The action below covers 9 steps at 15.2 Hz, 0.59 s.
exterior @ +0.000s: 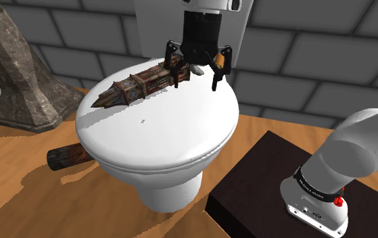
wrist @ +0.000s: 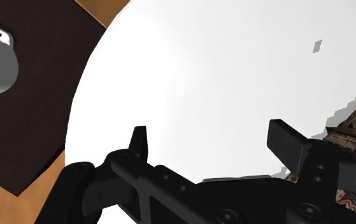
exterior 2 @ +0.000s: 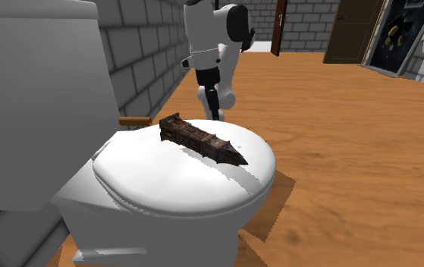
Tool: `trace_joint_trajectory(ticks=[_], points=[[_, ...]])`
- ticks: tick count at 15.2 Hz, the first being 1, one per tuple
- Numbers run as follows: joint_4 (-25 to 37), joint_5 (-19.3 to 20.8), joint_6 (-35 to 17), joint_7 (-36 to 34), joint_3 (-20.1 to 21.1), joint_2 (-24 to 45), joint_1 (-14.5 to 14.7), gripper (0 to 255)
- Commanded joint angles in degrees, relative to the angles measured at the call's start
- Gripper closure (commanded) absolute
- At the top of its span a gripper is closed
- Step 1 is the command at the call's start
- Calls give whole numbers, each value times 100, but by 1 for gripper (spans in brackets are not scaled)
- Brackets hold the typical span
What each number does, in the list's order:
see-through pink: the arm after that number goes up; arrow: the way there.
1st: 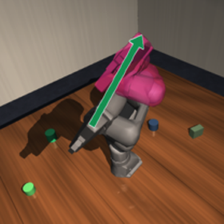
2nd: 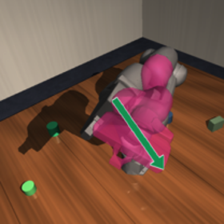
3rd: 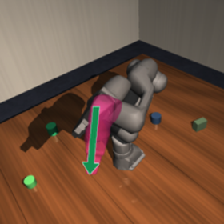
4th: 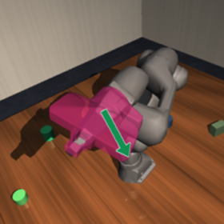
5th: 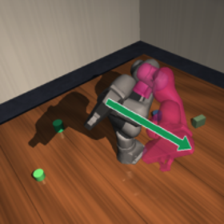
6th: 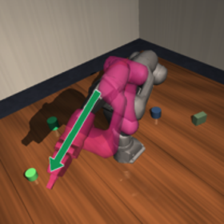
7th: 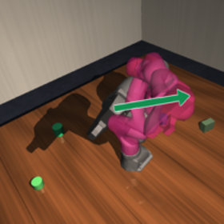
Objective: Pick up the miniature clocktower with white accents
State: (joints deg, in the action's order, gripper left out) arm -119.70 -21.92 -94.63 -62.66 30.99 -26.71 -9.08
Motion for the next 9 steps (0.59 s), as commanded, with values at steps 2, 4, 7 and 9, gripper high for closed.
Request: trace_joint_trajectory(ticks=[2, 4, 7, 9], points=[[605, 195, -228, -1122, 515, 633, -275, 0], [1018, 447, -365, -1859, 843, 1103, -445, 0], [1702, 1023, -507, -3033, 1307, 1919, -627, 0], [2208, 1539, -531, -3853, 1559, 2537, -649, 0]])
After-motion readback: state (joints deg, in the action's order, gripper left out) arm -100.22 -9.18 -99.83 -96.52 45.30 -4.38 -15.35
